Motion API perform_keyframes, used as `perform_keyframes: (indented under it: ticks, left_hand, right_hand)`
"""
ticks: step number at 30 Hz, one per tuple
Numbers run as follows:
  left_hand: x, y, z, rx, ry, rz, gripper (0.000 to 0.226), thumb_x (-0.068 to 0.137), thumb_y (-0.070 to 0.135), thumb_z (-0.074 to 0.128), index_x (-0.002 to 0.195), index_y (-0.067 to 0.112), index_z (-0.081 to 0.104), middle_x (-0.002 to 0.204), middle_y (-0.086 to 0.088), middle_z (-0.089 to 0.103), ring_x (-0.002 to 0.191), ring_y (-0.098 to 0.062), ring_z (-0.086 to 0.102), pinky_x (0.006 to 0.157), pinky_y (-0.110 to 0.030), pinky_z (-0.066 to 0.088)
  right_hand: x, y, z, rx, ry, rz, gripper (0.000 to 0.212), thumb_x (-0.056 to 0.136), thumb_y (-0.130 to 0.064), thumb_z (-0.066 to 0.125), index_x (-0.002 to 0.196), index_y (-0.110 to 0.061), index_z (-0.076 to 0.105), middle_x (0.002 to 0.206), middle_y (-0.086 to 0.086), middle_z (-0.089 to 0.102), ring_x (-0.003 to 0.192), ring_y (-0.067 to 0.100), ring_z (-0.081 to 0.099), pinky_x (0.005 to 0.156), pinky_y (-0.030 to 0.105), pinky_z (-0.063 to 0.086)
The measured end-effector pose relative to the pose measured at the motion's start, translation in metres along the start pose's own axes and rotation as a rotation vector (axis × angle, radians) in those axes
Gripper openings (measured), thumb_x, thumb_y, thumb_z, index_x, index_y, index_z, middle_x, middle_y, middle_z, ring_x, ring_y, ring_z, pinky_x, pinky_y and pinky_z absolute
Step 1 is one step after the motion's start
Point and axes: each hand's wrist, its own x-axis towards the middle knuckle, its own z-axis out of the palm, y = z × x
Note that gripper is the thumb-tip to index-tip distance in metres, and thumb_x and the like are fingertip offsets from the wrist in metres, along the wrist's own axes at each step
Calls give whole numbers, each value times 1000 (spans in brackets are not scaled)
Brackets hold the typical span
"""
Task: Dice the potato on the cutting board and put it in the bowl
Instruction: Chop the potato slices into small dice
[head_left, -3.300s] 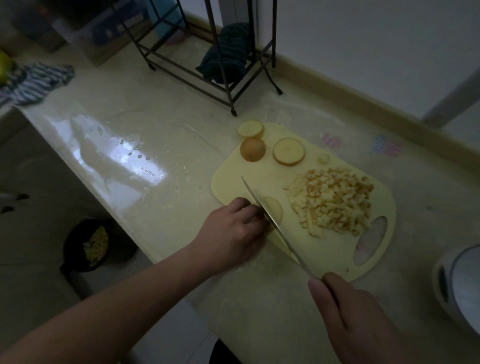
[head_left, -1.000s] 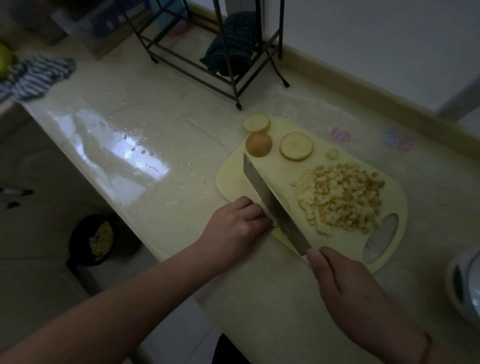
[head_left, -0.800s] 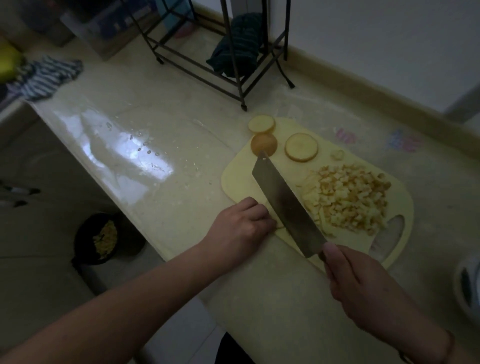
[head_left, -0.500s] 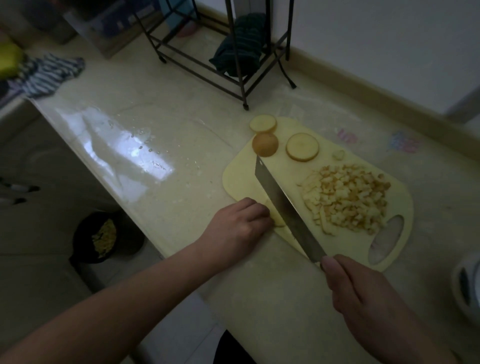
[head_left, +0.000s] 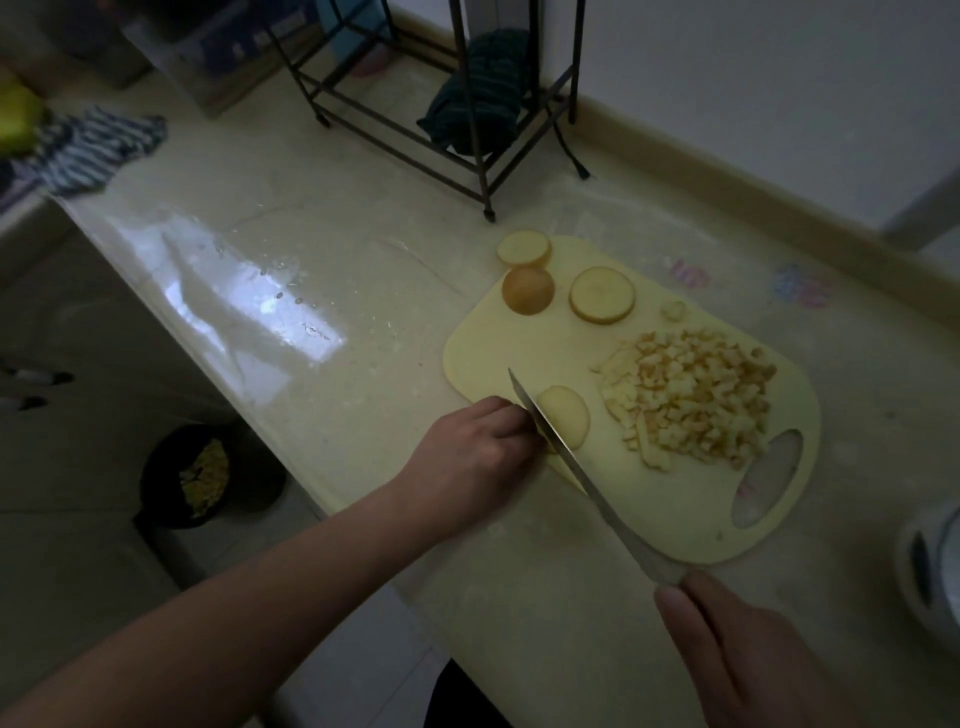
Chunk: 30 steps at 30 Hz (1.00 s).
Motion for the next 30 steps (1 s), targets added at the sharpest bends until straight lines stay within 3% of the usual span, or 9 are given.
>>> perform_keyframes:
  ticks: [2, 4, 6, 9, 11, 14, 16, 21, 30]
  left_hand:
    - [1, 0, -1, -9, 7, 8, 4, 84, 9, 77, 81, 9, 74, 81, -6, 64, 77, -26, 60, 56, -37, 50]
    - [1, 0, -1, -18, 11, 15, 5, 82, 7, 79, 81, 9, 74, 81, -6, 64, 78, -25, 60, 56, -37, 51]
    - [1, 1, -1, -23, 9, 18, 8, 80, 6, 81, 80, 8, 74, 80, -6, 64, 78, -25, 61, 56, -36, 50]
    - [1, 2, -1, -21, 13, 20, 8, 79, 5, 81, 79, 8, 74, 79, -6, 65, 78, -26, 62, 59, -36, 51]
    - [1, 1, -2, -25, 3, 26, 6, 81, 5, 80, 84, 8, 75, 82, -7, 66, 80, -27, 64, 60, -37, 52]
    - [1, 0, -5, -39, -16, 42, 10, 83, 4, 77, 92, 7, 77, 88, -8, 68, 84, -27, 64, 62, -35, 53]
    - [1, 1, -7, -44, -25, 47, 11, 83, 3, 77, 93, 7, 77, 88, -8, 68, 84, -26, 64, 61, -34, 53]
    - [2, 0, -7, -46, -27, 34, 14, 80, 3, 79, 93, 6, 77, 86, -8, 68, 82, -26, 65, 56, -33, 53]
    - [-1, -1, -2, -71, -4, 9, 17, 80, 1, 79, 97, 5, 77, 92, -11, 68, 86, -27, 65, 58, -36, 56]
  right_hand:
    - [-6, 3, 0, -23, 86, -24, 78, 55, -99, -7, 62, -37, 40, 51, -28, 54, 86, 9, 59, 48, 14, 41]
    - [-4, 2, 0, -46, -8, 38, 96, 42, -100, -16, 68, -31, 44, 55, -29, 56, 77, 13, 61, 56, 16, 44]
    - [5, 5, 4, -75, -87, 20, 101, 38, -99, -20, 72, -29, 44, 54, -12, 55, 77, 13, 63, 62, 23, 40]
    - [21, -2, 8, -41, -57, -81, 85, 59, -93, -10, 71, -27, 42, 53, -8, 48, 77, 17, 60, 65, 31, 37]
    - [27, -8, 10, -19, -52, -105, 66, 74, -79, 2, 72, -26, 42, 57, -7, 51, 72, 15, 59, 67, 33, 38]
    - [35, -8, -1, 38, -63, -69, 61, 82, -74, 13, 70, -25, 46, 60, -4, 58, 64, 8, 55, 65, 25, 40]
    - [40, -4, -8, 98, -76, -47, 63, 78, -75, 15, 65, -24, 48, 61, -14, 60, 60, 5, 55, 59, 20, 40]
    - [46, 5, -9, 312, -182, 82, 71, 82, -77, 24, 69, -11, 48, 46, -5, 44, 39, 5, 38, 39, 13, 28]
    - [32, 12, -10, 314, -172, 63, 59, 78, -78, 28, 72, -24, 52, 49, -2, 47, 44, 5, 43, 43, 15, 32]
